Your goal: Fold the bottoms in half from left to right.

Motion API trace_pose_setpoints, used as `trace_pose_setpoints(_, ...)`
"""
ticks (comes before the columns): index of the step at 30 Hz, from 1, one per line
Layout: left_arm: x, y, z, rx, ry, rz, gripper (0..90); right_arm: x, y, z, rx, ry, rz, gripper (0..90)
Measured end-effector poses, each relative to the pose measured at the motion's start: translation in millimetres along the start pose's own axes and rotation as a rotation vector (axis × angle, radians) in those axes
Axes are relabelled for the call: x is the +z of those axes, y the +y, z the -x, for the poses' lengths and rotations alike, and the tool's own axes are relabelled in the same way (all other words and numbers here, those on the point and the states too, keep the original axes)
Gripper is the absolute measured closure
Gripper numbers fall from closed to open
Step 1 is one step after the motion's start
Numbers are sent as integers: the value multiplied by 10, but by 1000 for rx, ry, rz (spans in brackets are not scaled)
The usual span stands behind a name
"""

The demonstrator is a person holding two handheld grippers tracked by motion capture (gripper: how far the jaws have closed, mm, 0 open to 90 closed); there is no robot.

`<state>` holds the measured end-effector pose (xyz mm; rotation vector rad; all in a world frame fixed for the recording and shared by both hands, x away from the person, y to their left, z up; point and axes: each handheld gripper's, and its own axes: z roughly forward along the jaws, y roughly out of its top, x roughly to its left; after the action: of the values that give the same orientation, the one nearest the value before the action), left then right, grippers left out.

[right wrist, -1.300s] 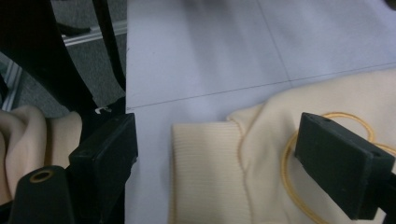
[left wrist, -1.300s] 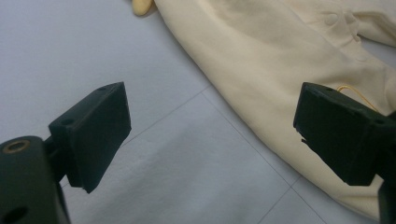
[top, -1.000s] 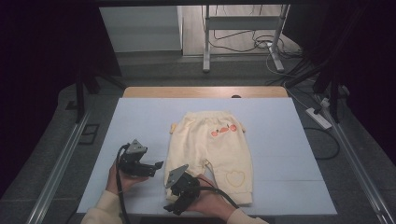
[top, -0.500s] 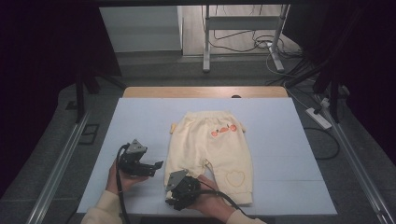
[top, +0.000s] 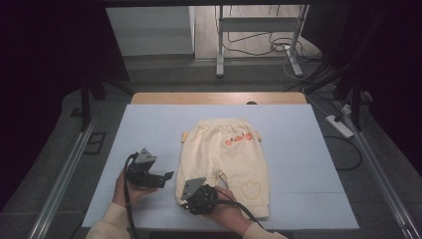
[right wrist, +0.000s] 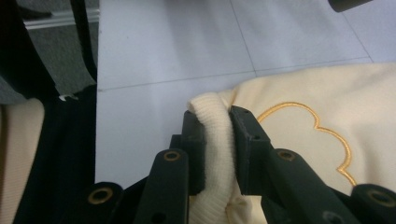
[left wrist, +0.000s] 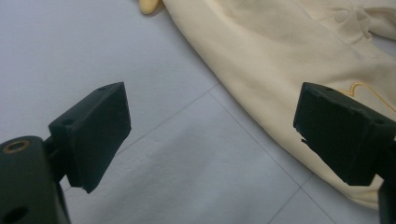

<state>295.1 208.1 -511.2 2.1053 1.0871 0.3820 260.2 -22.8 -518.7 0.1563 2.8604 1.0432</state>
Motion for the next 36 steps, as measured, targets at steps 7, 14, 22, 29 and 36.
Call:
trace_pose_setpoints(7,68,72,-41,-12,-7,3,109,-54,-15,30,20,24,27,766)
trace_pose_setpoints(14,184,167,-76,-6,-19,-6,114,-65,-21,33,16,27,29,766)
trace_pose_setpoints(22,305,292,-164,-14,-45,2,123,-60,-20,38,24,33,28,765)
trace_pose_setpoints(29,458,501,-249,-2,-58,2,129,-56,-22,54,49,45,34,765)
trace_pose_setpoints(36,584,600,-330,-9,-68,-14,133,-62,-26,56,49,48,34,764)
